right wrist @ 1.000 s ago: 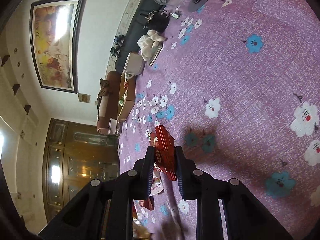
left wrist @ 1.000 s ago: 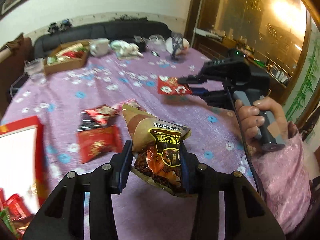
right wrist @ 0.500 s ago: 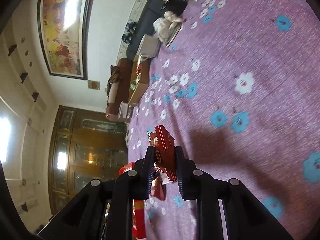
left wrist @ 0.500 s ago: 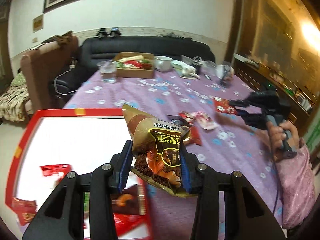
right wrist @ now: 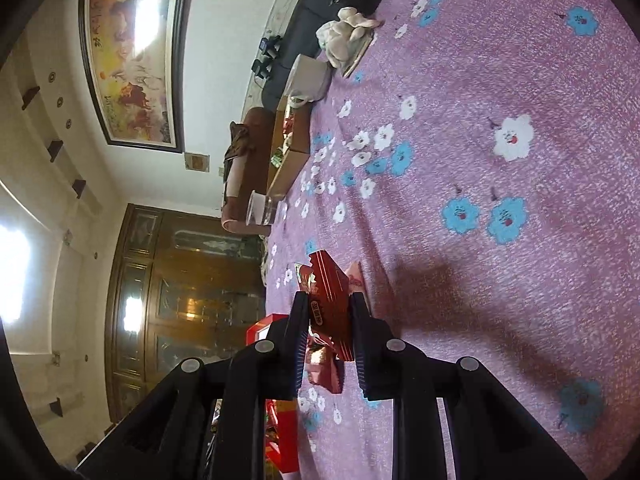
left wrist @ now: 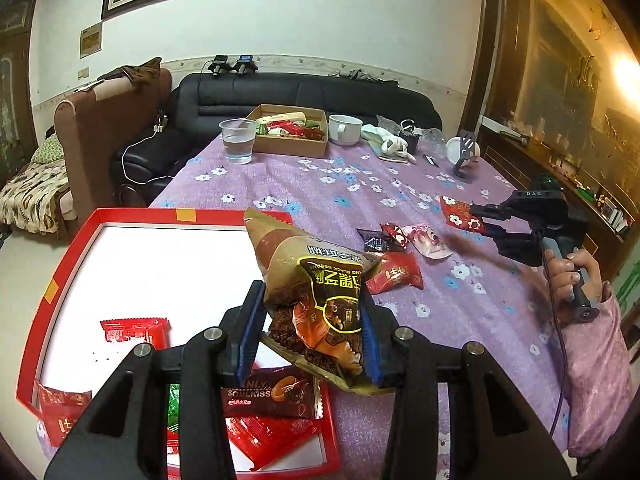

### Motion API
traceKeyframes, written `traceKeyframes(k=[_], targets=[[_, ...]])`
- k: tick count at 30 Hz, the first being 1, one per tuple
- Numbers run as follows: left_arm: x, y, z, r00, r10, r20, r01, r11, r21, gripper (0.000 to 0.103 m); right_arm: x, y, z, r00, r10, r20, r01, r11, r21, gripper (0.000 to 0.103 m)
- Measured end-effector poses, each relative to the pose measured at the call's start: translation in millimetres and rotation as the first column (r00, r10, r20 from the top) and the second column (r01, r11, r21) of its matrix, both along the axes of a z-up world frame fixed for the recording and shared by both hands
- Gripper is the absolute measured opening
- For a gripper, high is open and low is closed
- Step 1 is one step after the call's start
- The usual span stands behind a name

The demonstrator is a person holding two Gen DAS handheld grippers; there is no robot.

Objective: Organize snacks
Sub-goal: 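Carry both bags over the tray and open both tools to drop them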

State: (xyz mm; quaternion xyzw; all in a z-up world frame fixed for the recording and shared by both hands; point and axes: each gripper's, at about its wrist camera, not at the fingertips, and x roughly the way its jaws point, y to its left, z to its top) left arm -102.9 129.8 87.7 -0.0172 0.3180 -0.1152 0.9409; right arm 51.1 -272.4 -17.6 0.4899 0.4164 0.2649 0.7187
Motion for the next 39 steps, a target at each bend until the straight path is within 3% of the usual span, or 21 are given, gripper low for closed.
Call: traceKeyframes(k=[6, 16, 39], targets=[[0, 1, 0, 1.0, 0.003, 0.004, -0.003, 1.0, -0.005, 0.04, -2, 20, 7, 0.998, 0.058, 0.026, -0.06, 0.996, 0.061, 0.02], [-5, 18, 5, 0.999, 0.02, 0.029, -0.02, 1.0, -0.025, 0.04, 1, 100, 17, 0.979, 0.204, 0.029, -0.205, 0.975, 0.08, 0.02], [-8, 100, -10, 0.981, 0.194, 0.009, -0.193, 0.98, -0.053, 0.041, 0, 250, 0, 0.913, 0.406, -0.027, -0.404, 0.912, 0.075, 0.021]])
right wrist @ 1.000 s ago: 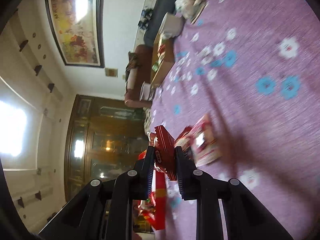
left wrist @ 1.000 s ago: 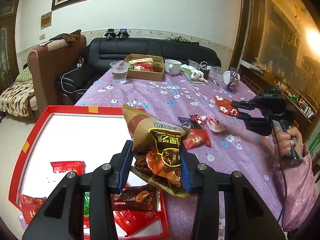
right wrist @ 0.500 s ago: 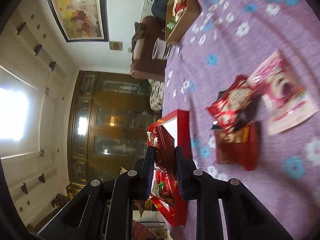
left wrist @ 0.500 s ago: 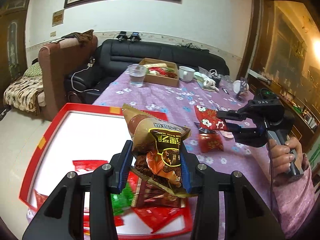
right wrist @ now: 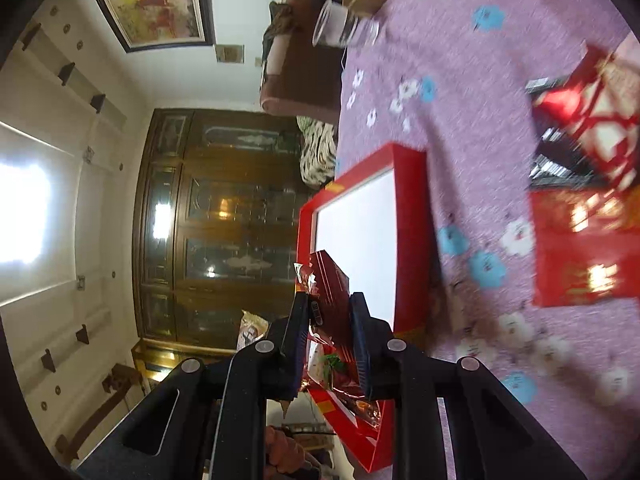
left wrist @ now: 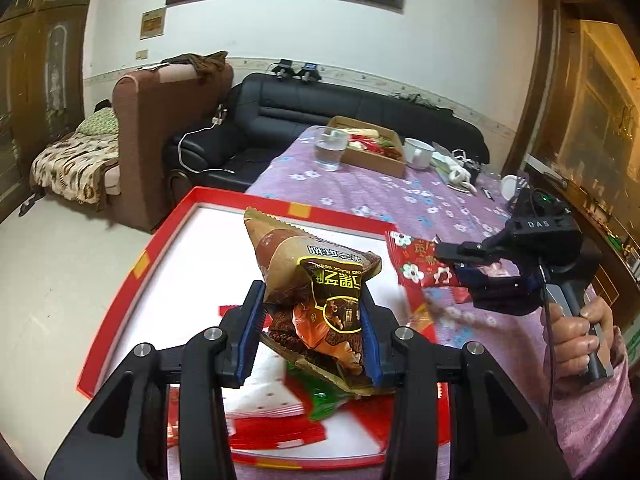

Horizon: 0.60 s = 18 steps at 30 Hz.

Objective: Organize snacks
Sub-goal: 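Carry both bags over the tray and open both tools to drop them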

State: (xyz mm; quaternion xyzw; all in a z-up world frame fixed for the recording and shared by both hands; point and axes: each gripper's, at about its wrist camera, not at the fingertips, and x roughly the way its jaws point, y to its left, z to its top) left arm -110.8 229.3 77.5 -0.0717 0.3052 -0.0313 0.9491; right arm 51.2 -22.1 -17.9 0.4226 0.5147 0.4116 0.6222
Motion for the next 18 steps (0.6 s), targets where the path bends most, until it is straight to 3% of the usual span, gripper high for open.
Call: traceKeyframes(k=[6, 11, 14, 16, 18], targets=[[3, 6, -9, 0.999, 0.022, -0.027, -0.023, 1.0, -0.006, 0.041, -7, 30, -7, 0.998, 0.065, 0.012, -0.064, 0.996, -0.062, 0.023], [6, 12, -15, 0.997, 0.059, -0.054, -0.06, 0.998, -0.015, 0.043, -17, 52, 0, 0.987, 0.135, 0.087, -0.117, 0.975, -0.188, 0.023], [4, 17, -13, 0.995, 0.093, -0.041, -0.093, 0.996, -0.002, 0.044, -24, 49, 15, 0.974, 0.137, 0.18, -0.093, 0.967, -0.237, 0.036], [3, 20, -10, 0.993, 0.114, -0.02, -0.114, 0.993, 0.02, 0.044, -28, 45, 23, 0.966, 0.132, 0.221, -0.07, 0.961, -0.268, 0.057], [1, 24, -7, 0.992, 0.128, -0.002, -0.128, 0.991, 0.03, 0.047, -33, 36, 31, 0.955, 0.129, 0.266, -0.052, 0.959, -0.277, 0.058]])
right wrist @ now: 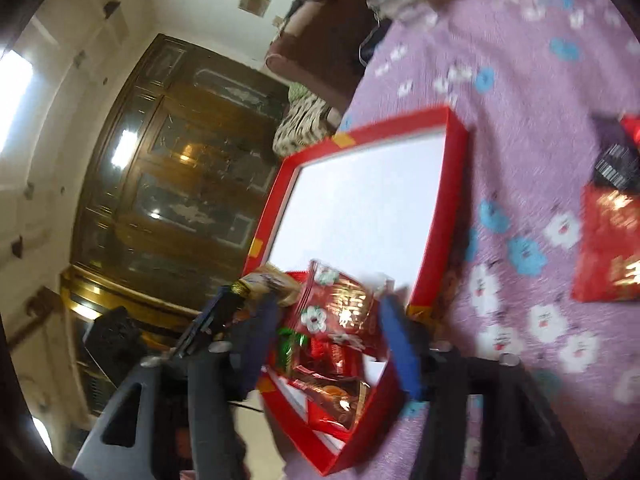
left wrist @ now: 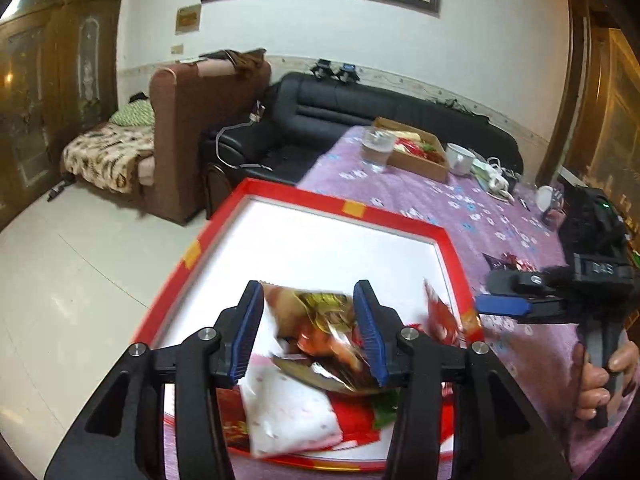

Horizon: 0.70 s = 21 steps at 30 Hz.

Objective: Organize snacks
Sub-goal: 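Carry both bags over the tray and open both tools to drop them, then move both tools back over the remaining packets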

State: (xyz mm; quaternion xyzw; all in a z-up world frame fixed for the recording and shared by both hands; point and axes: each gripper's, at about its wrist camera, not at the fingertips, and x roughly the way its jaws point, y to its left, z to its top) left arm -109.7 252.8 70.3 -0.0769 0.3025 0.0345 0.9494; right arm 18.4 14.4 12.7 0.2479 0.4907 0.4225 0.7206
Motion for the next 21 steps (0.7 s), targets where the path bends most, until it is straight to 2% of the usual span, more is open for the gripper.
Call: traceKeyframes(k=[4, 10, 13, 15, 17, 21], targets=[[-2, 8, 2, 1.0, 0.017, 0.018, -0.017, 1.0, -0.001, 0.05, -18, 1, 12, 0.992, 0.12, 0.047, -0.119, 0.993, -0.012, 0.058], [-5, 26, -2, 0.999, 0.05, 0.019, -0.049, 0.999, -0.018, 0.05, -64, 40, 25, 0.932, 0.341, 0.126, -0.326, 0.937, -0.127, 0.058], [-9, 36, -3, 0.998, 0.066, 0.023, -0.065, 0.998, -0.024, 0.05, -68, 64, 18, 0.929, 0.353, 0.116, -0.316, 0.915, -0.253, 0.058], [-11, 40, -5, 0.997, 0.072, 0.02, -0.072, 0.997, -0.027, 0.05, -63, 79, 19, 0.931, 0.329, 0.162, -0.26, 0.904, -0.338, 0.058], [-13, 45, -7, 0.996, 0.082, 0.018, -0.081, 0.996, -0.032, 0.05, -54, 92, 19, 0.932, 0.321, 0.171, -0.228, 0.882, -0.412, 0.057], [-17, 52, -10, 0.995, 0.096, 0.005, -0.096, 0.994, -0.049, 0.05, -37, 125, 21, 0.92, 0.332, 0.21, -0.198, 0.854, -0.481, 0.056]])
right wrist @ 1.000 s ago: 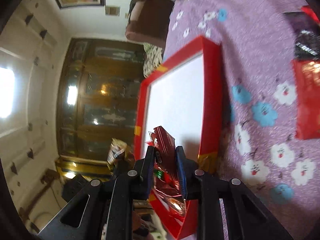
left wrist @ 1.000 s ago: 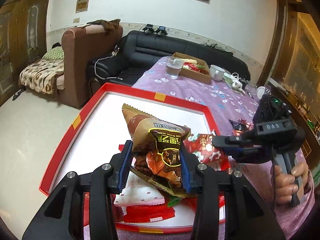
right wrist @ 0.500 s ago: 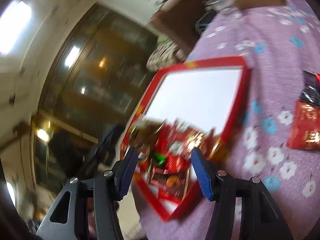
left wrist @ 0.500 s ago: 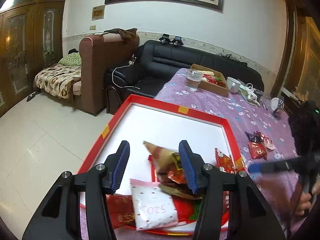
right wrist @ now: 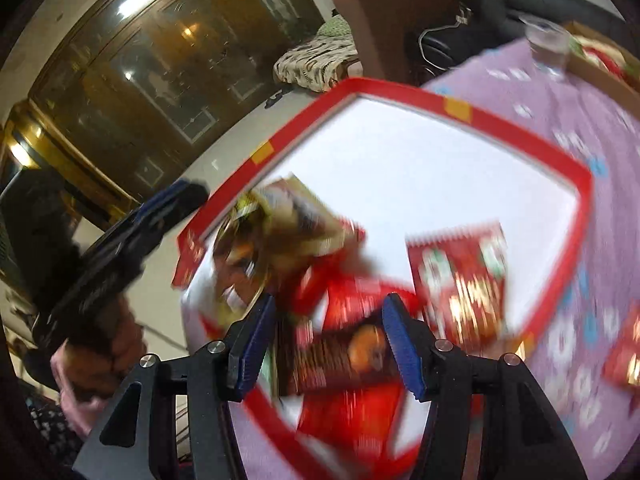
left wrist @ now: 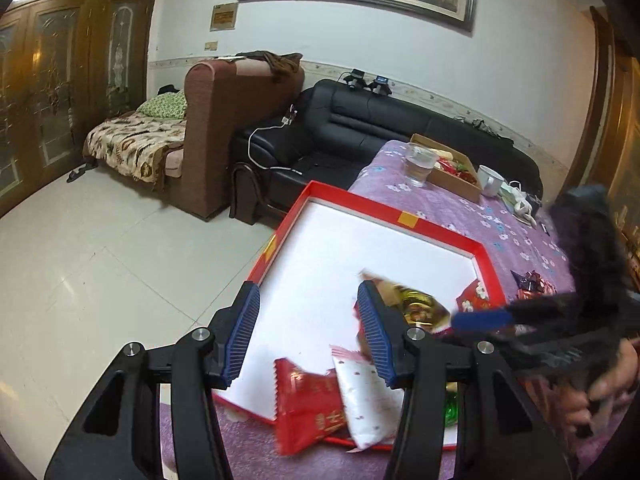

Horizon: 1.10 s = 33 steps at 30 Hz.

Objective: Organize snacks
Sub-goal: 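Move both tools back over the remaining packets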

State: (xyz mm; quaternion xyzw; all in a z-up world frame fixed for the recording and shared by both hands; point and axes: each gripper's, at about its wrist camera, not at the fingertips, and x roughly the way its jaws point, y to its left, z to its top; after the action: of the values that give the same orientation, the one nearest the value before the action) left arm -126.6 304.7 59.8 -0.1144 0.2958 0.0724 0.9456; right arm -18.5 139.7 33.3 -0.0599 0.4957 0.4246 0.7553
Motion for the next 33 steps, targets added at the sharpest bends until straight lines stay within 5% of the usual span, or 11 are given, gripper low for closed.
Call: traceKeyframes(k=[5, 8, 11, 17, 25, 30, 33], targets=[[-3, 3, -4, 1.0, -0.001, -0.023, 0.001, 1.0, -0.007, 0.05, 15, 39, -3, 0.996, -0.032, 0.082, 0.037, 0.998, -0.054, 0.058], [-4, 2, -7, 0.999, -0.012, -0.037, 0.012, 1.0, -0.017, 0.05, 28, 38, 0, 0.991, -0.113, 0.067, 0.113, 0.994, 0.006, 0.058], [-3, -4, -9, 0.999, -0.028, -0.047, 0.028, 0.999, -0.019, 0.053, 34, 11, 8, 0.984, -0.179, 0.014, 0.175, 0.976, 0.131, 0.06], [3, -18, -5, 0.997, -0.064, -0.048, 0.063, 0.998, -0.017, 0.055, 35, -76, 35, 0.952, -0.298, 0.063, 0.28, 0.937, 0.209, 0.068], [18, -65, 10, 0.985, -0.163, -0.049, 0.165, 0.986, 0.032, 0.06, 43, -250, 38, 0.832, -0.556, 0.002, 0.536, 0.803, 0.26, 0.075], [39, -119, 23, 0.957, -0.285, -0.059, 0.289, 0.955, 0.07, 0.062, 58, -307, 24, 0.746, -0.658, -0.1, 0.653, 0.695, 0.299, 0.076], [52, -156, 27, 0.936, -0.346, -0.066, 0.352, 0.927, 0.127, 0.07, 68, -315, 13, 0.736, -0.665, -0.127, 0.672, 0.695, 0.254, 0.076]])
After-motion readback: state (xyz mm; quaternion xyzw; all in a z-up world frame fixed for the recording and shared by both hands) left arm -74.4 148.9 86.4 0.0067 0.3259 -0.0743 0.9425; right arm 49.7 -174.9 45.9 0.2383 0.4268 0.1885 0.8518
